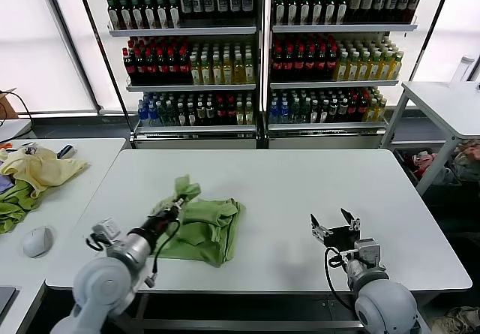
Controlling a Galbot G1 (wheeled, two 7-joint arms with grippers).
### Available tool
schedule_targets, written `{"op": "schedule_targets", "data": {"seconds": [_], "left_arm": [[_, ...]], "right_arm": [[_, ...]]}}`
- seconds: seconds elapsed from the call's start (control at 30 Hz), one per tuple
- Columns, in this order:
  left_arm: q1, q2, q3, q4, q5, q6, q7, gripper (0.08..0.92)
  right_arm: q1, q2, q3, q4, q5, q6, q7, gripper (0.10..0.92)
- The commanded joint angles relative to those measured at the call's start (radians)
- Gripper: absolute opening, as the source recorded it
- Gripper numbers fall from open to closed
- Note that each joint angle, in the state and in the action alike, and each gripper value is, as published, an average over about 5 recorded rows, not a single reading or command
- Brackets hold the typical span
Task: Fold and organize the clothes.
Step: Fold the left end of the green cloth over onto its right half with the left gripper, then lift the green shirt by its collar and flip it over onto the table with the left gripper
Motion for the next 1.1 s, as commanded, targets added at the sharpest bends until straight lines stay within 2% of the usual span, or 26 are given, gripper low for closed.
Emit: {"op": "schedule_targets", "data": {"seconds": [0.03, 0.13, 0.23, 0.43, 0.6, 0.77, 0.87, 1.0, 1.1], "left_arm": [[-0.128, -0.079, 0.233, 0.143, 0.211, 0.022, -0.008, 0.121], [-0.132, -0.073, 0.231, 0.143, 0.255, 0.031, 0.021, 0.130], [-0.114, -0.060, 0.226, 0.102, 0.258, 0.032, 0.066, 0.185], [-0.034, -0.025, 0.197, -0.032, 0.173, 0.020, 0.174, 0.357], [0.044, 0.025, 0.085, -0.085, 0.159, -0.016, 0.166, 0.504], [0.114, 0.107, -0.045, 0.012, 0.379, -0.110, 0.128, 0.642], [0.144, 0.137, -0.106, 0.083, 0.422, -0.134, 0.116, 0.728], [0.150, 0.143, -0.135, 0.146, 0.407, -0.131, 0.105, 0.809], [0.131, 0.129, -0.117, 0.185, 0.390, -0.117, 0.096, 0.821]], "right_arm": [[-0.024, -0.004, 0.014, 0.012, -0.001, 0.002, 0.000, 0.823], [-0.031, -0.007, 0.019, 0.015, -0.001, 0.004, 0.000, 0.823], [-0.033, -0.009, 0.021, 0.017, -0.001, 0.004, 0.000, 0.823], [-0.029, -0.004, 0.014, 0.016, -0.002, 0.004, 0.001, 0.823], [-0.027, 0.004, 0.007, 0.013, -0.005, 0.006, 0.000, 0.823], [-0.024, 0.013, -0.001, 0.009, -0.010, 0.011, -0.001, 0.823], [-0.020, 0.017, -0.006, 0.006, -0.013, 0.012, -0.002, 0.823], [-0.010, 0.020, -0.015, -0.004, -0.018, 0.014, -0.002, 0.823], [-0.002, 0.021, -0.024, -0.011, -0.023, 0.014, -0.001, 0.823]]}}
